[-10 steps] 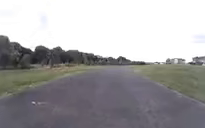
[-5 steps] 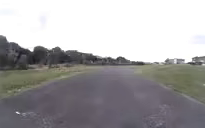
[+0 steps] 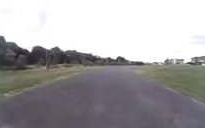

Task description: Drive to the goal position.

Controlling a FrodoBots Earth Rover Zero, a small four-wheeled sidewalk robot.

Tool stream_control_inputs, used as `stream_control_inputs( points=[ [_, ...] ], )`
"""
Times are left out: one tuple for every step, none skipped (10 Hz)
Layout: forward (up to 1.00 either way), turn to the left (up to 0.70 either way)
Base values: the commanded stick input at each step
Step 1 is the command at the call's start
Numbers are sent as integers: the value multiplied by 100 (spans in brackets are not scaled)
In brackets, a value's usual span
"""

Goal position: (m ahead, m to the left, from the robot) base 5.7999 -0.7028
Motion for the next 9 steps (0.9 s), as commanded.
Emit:
stream_control_inputs(
  points=[
    [70,0],
    [70,0],
    [70,0],
    [70,0],
    [70,0],
    [70,0],
    [70,0],
    [70,0],
    [70,0]
  ],
)
